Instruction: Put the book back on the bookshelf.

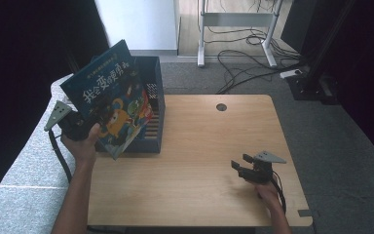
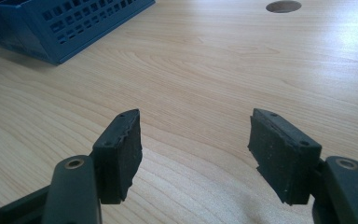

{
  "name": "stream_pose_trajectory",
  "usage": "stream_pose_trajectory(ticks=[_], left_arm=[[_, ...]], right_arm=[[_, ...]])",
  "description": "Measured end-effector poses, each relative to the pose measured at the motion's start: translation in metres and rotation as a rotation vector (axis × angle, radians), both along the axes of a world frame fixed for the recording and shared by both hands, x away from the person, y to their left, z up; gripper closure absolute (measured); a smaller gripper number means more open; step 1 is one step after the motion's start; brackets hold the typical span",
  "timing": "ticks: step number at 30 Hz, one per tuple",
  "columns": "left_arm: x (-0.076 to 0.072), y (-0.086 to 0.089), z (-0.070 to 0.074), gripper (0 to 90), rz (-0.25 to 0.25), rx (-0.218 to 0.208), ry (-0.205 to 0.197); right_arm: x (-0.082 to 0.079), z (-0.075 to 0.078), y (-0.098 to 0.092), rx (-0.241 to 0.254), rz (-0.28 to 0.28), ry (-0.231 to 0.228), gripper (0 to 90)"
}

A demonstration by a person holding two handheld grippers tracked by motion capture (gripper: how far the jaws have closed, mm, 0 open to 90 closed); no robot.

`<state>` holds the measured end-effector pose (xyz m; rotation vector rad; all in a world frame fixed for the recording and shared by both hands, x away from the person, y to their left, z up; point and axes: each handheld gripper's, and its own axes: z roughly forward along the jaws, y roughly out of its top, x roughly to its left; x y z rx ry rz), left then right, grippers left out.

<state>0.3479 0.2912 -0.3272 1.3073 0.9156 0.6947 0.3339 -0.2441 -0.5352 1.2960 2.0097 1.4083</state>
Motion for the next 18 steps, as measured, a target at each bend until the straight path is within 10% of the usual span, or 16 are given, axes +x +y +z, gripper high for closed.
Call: stream_pose_trajectory(ticks=[18], left_arm=[[0.023, -0.014, 0.001, 82.7, 0.051, 0.025, 0.01]], right_arm=[[0.001, -0.002, 0.0, -0.001, 0.0, 0.005, 33.6]])
